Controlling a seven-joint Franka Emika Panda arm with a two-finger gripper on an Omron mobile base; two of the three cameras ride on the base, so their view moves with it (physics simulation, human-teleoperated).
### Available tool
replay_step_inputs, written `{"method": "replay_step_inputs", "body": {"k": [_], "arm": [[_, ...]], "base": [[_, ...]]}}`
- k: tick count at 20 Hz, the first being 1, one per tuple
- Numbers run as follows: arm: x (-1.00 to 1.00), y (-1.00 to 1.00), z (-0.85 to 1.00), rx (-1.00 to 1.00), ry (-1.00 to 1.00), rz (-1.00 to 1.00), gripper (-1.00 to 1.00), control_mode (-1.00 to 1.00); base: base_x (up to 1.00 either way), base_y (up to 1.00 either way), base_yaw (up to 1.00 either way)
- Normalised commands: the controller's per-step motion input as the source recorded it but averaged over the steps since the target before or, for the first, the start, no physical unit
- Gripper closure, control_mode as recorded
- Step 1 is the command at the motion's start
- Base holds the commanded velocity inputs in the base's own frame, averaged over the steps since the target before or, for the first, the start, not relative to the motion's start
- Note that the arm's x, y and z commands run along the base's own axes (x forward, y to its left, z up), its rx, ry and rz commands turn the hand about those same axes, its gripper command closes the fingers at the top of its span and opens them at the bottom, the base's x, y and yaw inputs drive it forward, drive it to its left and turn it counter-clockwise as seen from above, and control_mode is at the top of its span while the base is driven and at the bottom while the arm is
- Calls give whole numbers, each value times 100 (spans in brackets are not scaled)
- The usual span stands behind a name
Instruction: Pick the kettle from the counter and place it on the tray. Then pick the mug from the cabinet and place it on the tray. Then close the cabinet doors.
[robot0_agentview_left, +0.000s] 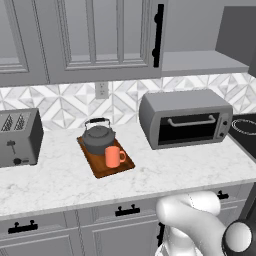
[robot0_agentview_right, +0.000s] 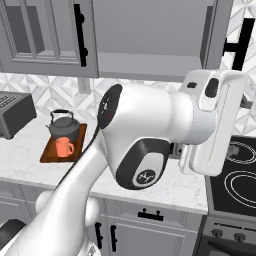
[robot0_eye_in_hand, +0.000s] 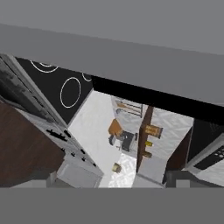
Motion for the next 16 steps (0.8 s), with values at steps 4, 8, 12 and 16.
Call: {"method": "replay_step_inputs", "body": {"k": [4,8,12,16], "arm": [[37,2,-3,-5,1,24,-100,-100],[44,7,0,-2,0,26,-100,-100],[38,41,-2,-11,0,29,-100,-100],[42,56,-8,-9,1,38,-100,-100]], "base": [[0,0,0],[0,0,0],[0,0,0],[0,0,0]]}}
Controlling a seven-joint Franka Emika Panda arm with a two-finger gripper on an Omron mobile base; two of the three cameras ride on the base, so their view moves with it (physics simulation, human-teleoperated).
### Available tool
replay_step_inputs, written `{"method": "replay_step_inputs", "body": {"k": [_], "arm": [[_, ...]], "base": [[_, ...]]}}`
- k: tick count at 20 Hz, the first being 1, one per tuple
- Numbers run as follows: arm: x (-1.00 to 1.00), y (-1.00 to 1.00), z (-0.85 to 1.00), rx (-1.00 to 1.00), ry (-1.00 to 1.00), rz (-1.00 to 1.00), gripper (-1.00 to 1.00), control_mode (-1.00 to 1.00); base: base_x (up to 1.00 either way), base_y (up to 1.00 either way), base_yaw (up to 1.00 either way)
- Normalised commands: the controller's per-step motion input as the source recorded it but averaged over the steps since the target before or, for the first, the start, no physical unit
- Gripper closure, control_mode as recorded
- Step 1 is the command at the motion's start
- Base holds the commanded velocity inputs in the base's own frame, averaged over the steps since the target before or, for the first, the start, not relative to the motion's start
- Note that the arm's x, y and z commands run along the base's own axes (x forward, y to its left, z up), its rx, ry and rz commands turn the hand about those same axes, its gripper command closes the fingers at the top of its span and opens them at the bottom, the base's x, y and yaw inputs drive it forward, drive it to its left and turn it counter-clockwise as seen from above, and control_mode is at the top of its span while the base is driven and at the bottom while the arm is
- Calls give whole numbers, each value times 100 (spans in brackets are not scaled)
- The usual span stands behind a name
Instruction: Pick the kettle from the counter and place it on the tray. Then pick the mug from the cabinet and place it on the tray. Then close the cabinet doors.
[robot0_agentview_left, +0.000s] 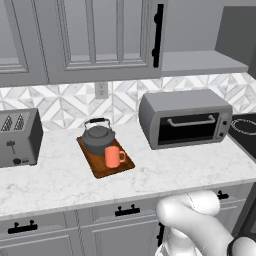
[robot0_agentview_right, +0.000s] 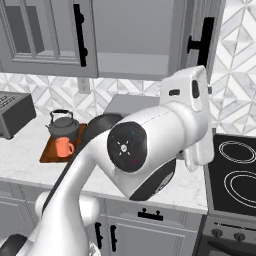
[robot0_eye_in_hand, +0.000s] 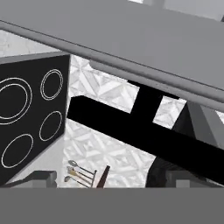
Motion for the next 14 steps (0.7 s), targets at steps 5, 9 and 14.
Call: {"method": "replay_step_inputs", "body": {"k": [5,9,14], "arm": [[53,61,-10,-12,0,36,-100,-100],[51,73,-22,-27,0,29,-100,-100],[55,80,-10,-20,0,21,-100,-100]], "base": [[0,0,0],[0,0,0],[0,0,0]]}}
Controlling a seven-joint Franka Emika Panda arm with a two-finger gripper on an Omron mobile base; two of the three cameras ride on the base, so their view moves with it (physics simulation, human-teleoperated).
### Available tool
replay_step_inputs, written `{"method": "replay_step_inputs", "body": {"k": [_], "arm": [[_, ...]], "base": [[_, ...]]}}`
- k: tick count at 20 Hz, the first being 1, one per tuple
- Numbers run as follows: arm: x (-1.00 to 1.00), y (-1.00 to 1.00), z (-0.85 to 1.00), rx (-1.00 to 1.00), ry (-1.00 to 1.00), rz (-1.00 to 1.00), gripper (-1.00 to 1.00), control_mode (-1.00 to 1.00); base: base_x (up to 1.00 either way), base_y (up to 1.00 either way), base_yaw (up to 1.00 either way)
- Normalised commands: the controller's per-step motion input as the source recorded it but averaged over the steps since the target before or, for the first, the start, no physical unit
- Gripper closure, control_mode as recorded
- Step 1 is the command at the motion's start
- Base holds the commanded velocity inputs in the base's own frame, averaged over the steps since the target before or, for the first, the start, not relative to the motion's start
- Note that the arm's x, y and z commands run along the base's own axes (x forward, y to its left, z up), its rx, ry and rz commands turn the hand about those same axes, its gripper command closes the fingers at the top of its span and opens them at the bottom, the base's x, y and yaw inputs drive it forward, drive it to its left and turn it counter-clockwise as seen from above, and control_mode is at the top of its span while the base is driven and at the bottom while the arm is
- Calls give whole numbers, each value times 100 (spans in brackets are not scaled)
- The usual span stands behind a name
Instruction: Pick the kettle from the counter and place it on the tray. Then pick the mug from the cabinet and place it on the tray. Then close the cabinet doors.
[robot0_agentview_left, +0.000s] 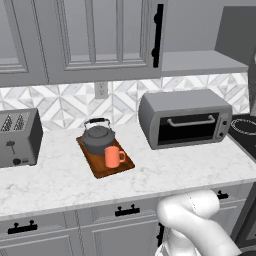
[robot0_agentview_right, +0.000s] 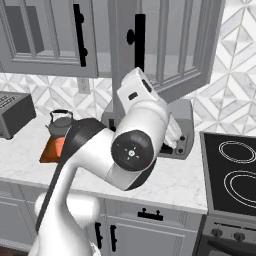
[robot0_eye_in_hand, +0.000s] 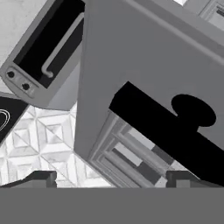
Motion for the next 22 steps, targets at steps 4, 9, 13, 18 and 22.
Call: {"method": "replay_step_inputs", "body": {"k": [4,9,13,18,22], "arm": [[75,69,0,-2,4,15,-100,-100],[84,62,4,0,11,12,-100,-100],[95,40,3,0,17,14,-100,-100],[96,2,0,0,20,8,-100,-100],[85,0,-6,0,31,2,-100,-100]], "base": [[0,0,0],[0,0,0],[0,0,0],[0,0,0],[0,0,0]]}}
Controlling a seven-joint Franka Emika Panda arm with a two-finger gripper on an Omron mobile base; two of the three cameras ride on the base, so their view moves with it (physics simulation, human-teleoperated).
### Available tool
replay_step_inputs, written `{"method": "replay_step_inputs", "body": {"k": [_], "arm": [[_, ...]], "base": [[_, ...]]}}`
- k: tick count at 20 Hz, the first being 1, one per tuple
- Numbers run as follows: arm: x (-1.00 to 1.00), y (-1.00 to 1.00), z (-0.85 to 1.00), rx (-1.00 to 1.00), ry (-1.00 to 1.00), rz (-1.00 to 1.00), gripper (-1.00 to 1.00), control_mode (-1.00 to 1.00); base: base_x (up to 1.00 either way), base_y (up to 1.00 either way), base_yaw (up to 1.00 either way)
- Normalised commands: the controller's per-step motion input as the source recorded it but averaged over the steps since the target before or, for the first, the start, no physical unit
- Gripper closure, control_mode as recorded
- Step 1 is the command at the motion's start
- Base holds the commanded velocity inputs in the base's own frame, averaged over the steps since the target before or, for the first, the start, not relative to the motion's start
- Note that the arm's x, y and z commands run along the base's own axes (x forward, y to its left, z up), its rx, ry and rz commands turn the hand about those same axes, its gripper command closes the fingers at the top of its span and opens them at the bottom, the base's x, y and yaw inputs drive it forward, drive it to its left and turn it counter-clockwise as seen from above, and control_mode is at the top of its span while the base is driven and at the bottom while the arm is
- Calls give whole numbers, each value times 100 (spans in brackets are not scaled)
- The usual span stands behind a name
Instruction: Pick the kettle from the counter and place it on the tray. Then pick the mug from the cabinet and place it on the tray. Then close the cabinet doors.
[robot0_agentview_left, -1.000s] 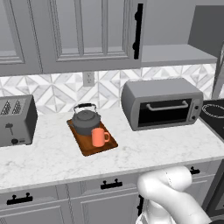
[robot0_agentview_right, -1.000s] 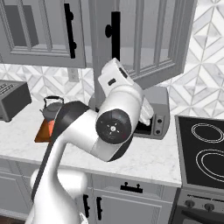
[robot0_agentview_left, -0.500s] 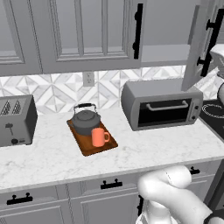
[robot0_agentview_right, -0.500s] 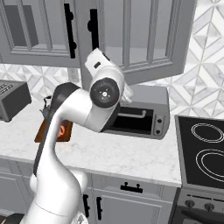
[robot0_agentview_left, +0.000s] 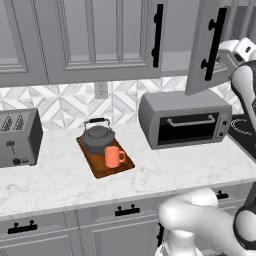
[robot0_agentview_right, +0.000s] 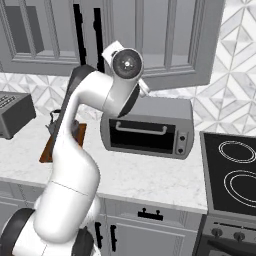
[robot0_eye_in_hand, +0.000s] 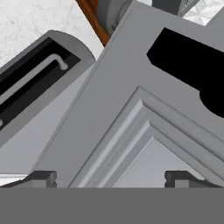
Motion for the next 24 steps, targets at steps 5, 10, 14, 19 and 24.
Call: {"method": "replay_step_inputs", "body": {"k": [5,10,14,19,24], "arm": [[96,0,-17,1,19,1,-100,-100],[80,0,-16,0,12,0,-100,-100],[64,0,-24,0,8,0,-100,-100],[62,-1,-31,0,1,0,-100,-100],[48,-1,-53,-7,0,-3,-100,-100]], "base": [[0,0,0],[0,0,0],[0,0,0],[0,0,0],[0,0,0]]}}
